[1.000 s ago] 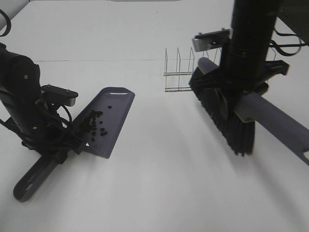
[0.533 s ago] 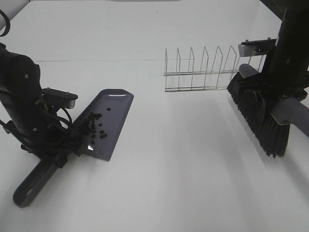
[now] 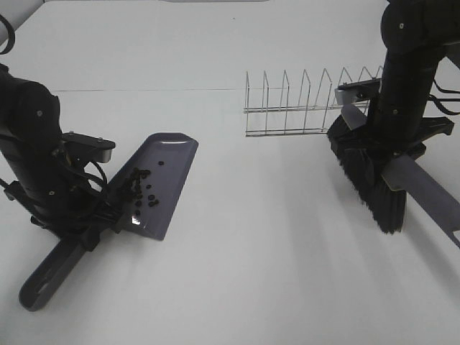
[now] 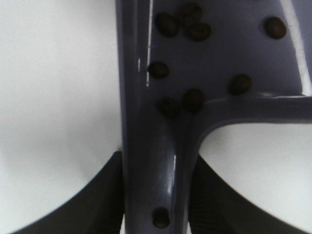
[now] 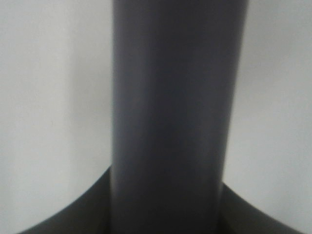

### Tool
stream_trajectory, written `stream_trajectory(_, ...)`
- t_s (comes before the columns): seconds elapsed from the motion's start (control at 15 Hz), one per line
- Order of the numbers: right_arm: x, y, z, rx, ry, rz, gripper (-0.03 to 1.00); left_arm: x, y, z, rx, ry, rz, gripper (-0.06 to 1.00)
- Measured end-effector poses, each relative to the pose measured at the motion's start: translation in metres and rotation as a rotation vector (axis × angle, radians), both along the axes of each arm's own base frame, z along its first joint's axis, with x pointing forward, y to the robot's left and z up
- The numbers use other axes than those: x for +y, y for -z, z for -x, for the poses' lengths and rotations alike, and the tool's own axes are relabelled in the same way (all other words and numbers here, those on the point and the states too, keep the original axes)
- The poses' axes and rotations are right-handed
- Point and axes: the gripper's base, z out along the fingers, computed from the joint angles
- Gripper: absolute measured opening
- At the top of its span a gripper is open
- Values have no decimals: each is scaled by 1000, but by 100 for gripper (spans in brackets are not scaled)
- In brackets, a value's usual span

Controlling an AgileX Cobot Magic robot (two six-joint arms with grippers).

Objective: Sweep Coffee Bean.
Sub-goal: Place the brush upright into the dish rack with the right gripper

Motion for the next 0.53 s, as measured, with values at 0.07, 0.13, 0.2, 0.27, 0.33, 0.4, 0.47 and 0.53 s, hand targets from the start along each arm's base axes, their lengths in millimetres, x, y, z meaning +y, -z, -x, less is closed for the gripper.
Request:
stream_trajectory(0.07, 1, 1, -9, -17, 0, -2, 28, 0, 0, 0, 0, -1, 1, 31)
stream_trajectory(0.13, 2, 3, -17, -27, 0, -4, 28, 0, 0, 0, 1, -1, 0, 31)
stream_trajectory(0.2, 3, 3, -24, -37, 0, -5, 28, 0, 0, 0, 1, -3, 1, 31)
stream_trajectory(0.27, 4, 3, -30, -39, 1, -5, 28, 0, 0, 0, 2, -2, 0, 31)
stream_trajectory(0.33, 5, 4, -37, -45, 1, -5, 28, 0, 0, 0, 2, -2, 0, 31)
stream_trajectory(0.4, 5, 4, -39, -45, 2, -5, 28, 0, 0, 0, 2, -2, 0, 31)
stream_trajectory(0.47, 6, 4, -44, -42, 3, -3, 28, 0, 0, 0, 2, -2, 0, 31)
stream_trajectory(0.53, 7, 5, -48, -37, 4, -2, 28, 0, 0, 0, 2, -2, 0, 31)
